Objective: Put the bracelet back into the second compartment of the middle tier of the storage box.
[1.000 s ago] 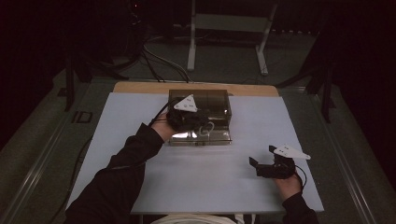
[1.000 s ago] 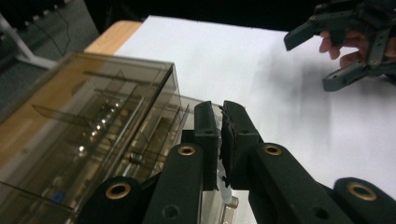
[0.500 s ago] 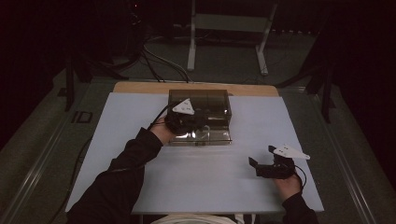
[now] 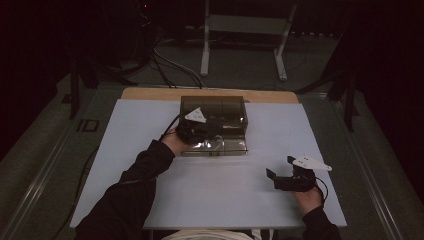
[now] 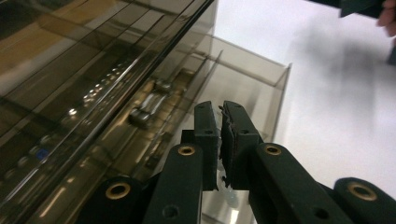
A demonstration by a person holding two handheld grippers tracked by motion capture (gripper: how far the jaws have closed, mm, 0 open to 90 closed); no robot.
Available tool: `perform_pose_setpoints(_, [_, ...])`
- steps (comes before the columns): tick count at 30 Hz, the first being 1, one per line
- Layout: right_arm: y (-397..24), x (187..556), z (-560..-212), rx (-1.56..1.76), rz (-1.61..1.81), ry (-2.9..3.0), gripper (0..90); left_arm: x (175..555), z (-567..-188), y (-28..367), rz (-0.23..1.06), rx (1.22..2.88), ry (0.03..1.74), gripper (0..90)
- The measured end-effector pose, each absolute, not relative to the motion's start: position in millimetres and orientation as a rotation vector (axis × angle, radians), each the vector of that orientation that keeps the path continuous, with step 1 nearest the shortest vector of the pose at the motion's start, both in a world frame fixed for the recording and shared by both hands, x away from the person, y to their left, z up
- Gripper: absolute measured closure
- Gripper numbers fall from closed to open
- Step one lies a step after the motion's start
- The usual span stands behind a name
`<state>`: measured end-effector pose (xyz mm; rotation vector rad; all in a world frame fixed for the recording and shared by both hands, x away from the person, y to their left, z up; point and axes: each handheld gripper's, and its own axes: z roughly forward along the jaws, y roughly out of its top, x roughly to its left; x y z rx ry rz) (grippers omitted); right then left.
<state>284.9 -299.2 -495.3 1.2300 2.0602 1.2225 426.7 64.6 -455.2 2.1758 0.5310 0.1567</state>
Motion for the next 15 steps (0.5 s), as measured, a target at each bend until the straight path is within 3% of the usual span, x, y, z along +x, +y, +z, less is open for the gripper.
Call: perform_pose_setpoints(15, [-299.4, 284.6, -494.9, 1.227, 1.223, 2.061, 1.9, 428.1, -463.4, 59.3, 0.181, 2.215, 0.521, 83.3])
